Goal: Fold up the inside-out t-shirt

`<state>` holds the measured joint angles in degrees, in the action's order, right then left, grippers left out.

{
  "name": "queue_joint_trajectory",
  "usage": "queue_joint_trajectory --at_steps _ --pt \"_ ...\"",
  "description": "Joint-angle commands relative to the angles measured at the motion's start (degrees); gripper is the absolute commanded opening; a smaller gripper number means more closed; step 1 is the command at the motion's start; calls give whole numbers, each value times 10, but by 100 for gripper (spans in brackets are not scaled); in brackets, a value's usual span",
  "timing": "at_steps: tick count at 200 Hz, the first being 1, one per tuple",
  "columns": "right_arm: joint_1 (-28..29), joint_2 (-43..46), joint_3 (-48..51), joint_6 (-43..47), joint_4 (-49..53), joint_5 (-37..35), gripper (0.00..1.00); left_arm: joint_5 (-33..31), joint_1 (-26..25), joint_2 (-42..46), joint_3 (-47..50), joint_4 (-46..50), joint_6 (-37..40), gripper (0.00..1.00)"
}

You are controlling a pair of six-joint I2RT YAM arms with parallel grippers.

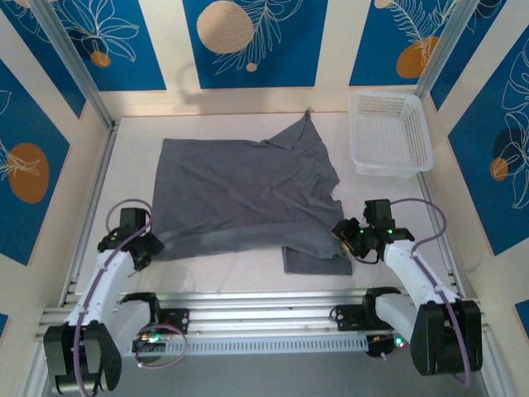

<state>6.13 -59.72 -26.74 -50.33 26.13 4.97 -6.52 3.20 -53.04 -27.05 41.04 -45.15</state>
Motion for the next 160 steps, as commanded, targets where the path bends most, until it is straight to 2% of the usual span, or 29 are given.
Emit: queue_joint_trajectory --at_steps 1,37,62,99,130,134,148,160 --pt "11 -12 -13 0 -1 -8 52 26 -6 -4 9 -8 1 59" --pt "14 25 1 -1 30 -55 57 25 -11 -16 13 -9 0 64" --pt "26 36 8 -7 32 -73 56 11 -12 -16 13 -7 -7 65" --pt "51 6 19 -41 -21 -45 36 7 -12 -6 14 2 -23 66" --pt "86 -12 -5 -57 -2 -48 36 2 -12 -1 13 21 -41 67" --pt "89 -11 -5 -57 0 -50 34 0 -11 -1 12 21 -45 67" --pt "89 1 -6 -58 5 -59 14 -6 -11 -5 9 18 -46 68" --pt "89 18 -6 -62 8 -71 4 -10 -9 -11 1 13 -42 64"
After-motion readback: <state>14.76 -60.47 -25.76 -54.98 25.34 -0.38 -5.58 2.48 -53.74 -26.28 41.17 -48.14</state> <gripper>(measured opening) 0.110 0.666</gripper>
